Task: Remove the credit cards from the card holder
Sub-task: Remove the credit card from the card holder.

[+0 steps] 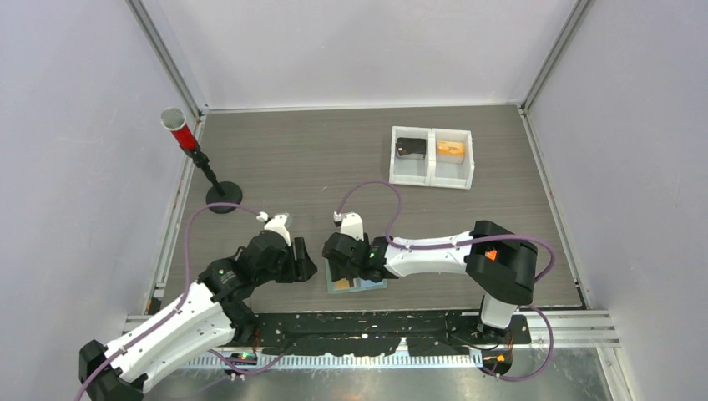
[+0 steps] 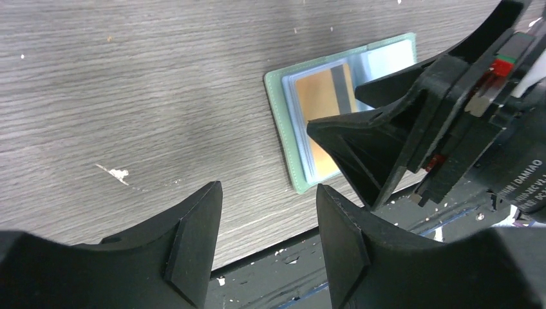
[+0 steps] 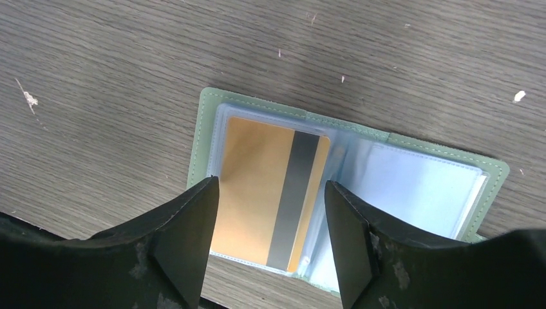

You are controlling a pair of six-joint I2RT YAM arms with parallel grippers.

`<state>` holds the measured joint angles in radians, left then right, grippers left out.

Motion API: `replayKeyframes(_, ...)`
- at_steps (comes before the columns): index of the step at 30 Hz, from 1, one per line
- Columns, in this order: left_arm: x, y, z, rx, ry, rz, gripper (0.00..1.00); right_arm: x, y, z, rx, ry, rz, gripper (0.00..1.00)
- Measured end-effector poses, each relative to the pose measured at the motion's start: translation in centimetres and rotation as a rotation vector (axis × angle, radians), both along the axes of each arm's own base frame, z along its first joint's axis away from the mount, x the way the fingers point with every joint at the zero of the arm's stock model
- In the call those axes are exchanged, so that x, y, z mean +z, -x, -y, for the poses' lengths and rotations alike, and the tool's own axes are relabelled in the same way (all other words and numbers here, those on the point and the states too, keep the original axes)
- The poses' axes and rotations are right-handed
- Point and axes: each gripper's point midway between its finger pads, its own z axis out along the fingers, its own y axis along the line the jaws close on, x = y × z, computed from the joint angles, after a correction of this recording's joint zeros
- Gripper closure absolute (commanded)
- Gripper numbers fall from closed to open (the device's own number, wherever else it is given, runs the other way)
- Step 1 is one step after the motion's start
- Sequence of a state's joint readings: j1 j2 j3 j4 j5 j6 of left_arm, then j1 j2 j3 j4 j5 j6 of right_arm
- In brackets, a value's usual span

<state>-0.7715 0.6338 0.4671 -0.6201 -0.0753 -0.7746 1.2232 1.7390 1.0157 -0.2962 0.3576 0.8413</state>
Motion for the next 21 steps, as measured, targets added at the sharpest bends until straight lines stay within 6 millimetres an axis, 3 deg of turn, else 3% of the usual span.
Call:
replayKeyframes(8, 0.7, -0.2, 0.0, 0.004, 0.024, 0.029, 0.41, 0.6, 0.1, -0.2, -0.017, 0.006, -0.01, 0.3)
replayKeyframes(15, 0.7, 0.0, -0.1, 0.006, 0.037, 0.041, 0.41, -0.4, 0.4, -0.4, -0.019, 0.039, -0.018, 0.31)
replayKeyframes(21, 0.8, 0.0, -0.3, 0.009, 0.047, 0.055, 0.42, -0.5, 0.3, -0.3, -0.032, 0.043, -0.014, 0.37)
